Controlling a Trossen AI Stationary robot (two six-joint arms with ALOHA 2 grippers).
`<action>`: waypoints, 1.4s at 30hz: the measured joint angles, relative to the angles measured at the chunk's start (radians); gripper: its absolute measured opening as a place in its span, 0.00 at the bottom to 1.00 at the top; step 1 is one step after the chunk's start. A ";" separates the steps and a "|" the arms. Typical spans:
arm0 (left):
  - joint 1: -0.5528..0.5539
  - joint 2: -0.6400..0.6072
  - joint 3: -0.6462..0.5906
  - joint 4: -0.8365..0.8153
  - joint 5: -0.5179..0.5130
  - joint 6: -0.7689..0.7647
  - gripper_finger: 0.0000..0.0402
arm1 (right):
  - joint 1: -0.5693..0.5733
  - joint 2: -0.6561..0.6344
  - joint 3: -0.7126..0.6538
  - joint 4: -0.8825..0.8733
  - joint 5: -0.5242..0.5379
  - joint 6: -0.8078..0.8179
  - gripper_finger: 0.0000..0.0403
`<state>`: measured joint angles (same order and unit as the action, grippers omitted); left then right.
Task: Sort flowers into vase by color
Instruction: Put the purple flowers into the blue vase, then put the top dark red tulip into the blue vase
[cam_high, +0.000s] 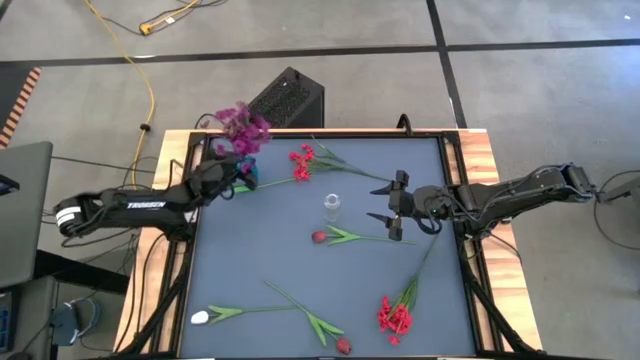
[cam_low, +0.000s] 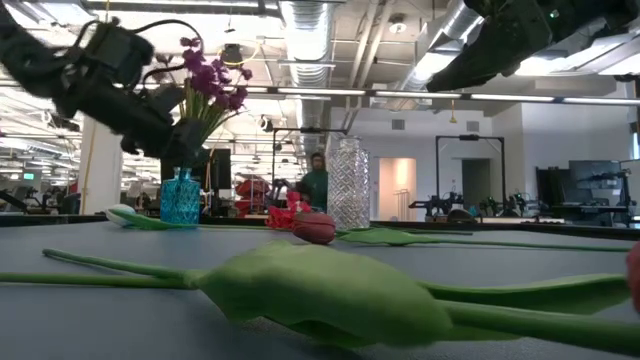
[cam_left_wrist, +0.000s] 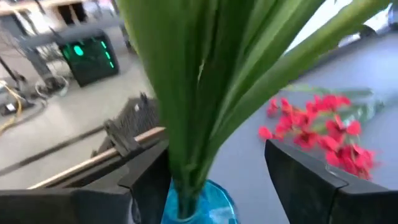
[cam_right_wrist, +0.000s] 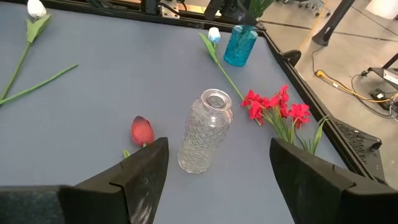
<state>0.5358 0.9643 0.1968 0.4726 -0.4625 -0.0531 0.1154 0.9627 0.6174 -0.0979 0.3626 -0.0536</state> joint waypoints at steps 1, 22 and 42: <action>-0.004 -0.016 0.036 -0.097 0.005 -0.007 0.60 | 0.000 0.000 0.000 0.000 0.000 0.000 0.76; -0.083 -0.068 0.631 -1.378 0.459 -0.356 0.60 | 0.002 0.000 0.000 -0.042 -0.033 0.017 0.76; -0.531 -0.148 0.798 -1.315 0.751 -0.377 0.60 | 0.049 0.000 0.000 -0.125 -0.182 0.209 0.76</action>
<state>0.0048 0.8166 0.9951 -0.8428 0.2887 -0.4298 0.1646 0.9623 0.6178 -0.2226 0.1802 0.1551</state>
